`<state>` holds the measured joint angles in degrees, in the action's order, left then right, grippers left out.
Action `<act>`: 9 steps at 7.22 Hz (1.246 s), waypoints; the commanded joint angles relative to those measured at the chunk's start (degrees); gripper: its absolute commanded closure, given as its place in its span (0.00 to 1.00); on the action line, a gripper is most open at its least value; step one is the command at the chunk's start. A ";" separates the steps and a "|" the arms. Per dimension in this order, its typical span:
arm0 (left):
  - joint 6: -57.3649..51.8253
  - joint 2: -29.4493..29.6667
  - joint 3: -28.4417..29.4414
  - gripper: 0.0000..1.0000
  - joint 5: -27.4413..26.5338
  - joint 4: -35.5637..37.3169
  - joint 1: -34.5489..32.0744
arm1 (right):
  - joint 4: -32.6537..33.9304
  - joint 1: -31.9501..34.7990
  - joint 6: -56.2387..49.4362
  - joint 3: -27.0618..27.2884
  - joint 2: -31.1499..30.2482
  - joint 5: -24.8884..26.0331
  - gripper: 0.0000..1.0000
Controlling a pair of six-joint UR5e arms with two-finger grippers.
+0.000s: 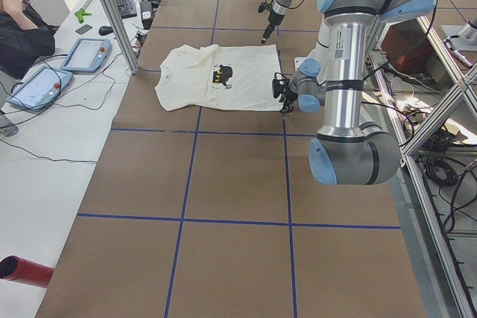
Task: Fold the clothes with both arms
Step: 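Move both grippers to the shirt hem nearest the robot, then lower both grippers onto the hem corners and close them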
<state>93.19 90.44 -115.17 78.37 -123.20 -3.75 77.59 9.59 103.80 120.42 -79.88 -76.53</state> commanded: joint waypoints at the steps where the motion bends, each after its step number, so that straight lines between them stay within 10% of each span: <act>1: -0.02 0.35 0.30 0.54 0.11 -0.11 -0.03 | -0.07 -0.01 0.00 -0.01 0.07 0.07 0.00; 3: -0.20 0.35 -0.31 1.00 0.11 -0.11 -0.21 | -0.07 -0.01 0.00 -0.01 0.08 0.07 0.00; 9: -0.73 0.35 -0.75 1.00 0.02 -0.02 -0.30 | 1.23 -5.60 7.06 -0.01 -0.53 5.59 0.02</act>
<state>92.48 90.45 -115.92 78.33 -123.23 -4.12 77.96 6.89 106.13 120.43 -80.02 -73.39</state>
